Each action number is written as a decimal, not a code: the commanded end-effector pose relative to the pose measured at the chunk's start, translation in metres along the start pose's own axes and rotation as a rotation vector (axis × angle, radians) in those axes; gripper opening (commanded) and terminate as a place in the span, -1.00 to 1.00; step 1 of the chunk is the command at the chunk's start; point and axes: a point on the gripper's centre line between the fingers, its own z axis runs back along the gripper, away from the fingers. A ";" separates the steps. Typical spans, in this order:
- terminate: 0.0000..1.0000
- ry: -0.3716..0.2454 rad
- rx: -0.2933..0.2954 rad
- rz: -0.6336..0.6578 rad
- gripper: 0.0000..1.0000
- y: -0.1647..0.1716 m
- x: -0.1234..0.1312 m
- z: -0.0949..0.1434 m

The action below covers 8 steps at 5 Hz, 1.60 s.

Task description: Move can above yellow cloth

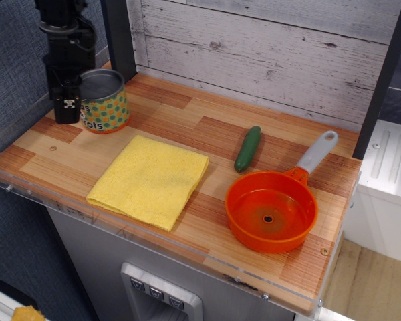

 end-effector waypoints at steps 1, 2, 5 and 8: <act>-1.00 -0.021 0.073 -0.099 1.00 0.003 0.025 0.024; -1.00 -0.034 0.071 -0.099 1.00 -0.001 0.039 0.028; -1.00 -0.148 0.048 -0.140 1.00 -0.012 0.079 0.029; -1.00 -0.225 0.023 -0.234 1.00 -0.036 0.128 0.041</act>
